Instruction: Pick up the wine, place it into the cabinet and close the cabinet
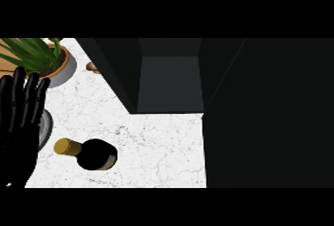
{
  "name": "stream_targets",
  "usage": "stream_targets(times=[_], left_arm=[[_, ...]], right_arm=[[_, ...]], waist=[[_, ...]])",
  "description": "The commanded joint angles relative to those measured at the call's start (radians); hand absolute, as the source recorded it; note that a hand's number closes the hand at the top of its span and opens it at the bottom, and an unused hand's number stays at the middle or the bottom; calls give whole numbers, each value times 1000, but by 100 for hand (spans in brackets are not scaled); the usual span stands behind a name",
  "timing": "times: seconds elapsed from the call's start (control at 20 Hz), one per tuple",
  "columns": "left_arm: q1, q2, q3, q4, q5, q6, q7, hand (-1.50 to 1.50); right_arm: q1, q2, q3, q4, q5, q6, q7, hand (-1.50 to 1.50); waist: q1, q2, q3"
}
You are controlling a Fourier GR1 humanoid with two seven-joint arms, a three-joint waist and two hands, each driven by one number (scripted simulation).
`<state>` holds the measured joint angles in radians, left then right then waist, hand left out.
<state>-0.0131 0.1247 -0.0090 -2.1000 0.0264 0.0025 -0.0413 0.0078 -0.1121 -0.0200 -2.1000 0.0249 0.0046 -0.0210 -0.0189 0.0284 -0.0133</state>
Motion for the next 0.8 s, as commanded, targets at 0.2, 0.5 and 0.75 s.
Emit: stream_targets(times=[0.2,0.5,0.75], left_arm=[[212,-21,-218,-114,-52,-107,-40,-150],[349,-84,-377,-162,132,-120,131,-150],[417,-121,-602,-310,-19,-8,219,-150]], right_arm=[[145,1,28,-84,-74,82,-29,-150],[221,-18,164,-213,-182,171,159,-150],[231,-62,106,-307,-283,192,259,-150]], waist=[[20,-32,14],[20,-35,13],[22,-33,14]])
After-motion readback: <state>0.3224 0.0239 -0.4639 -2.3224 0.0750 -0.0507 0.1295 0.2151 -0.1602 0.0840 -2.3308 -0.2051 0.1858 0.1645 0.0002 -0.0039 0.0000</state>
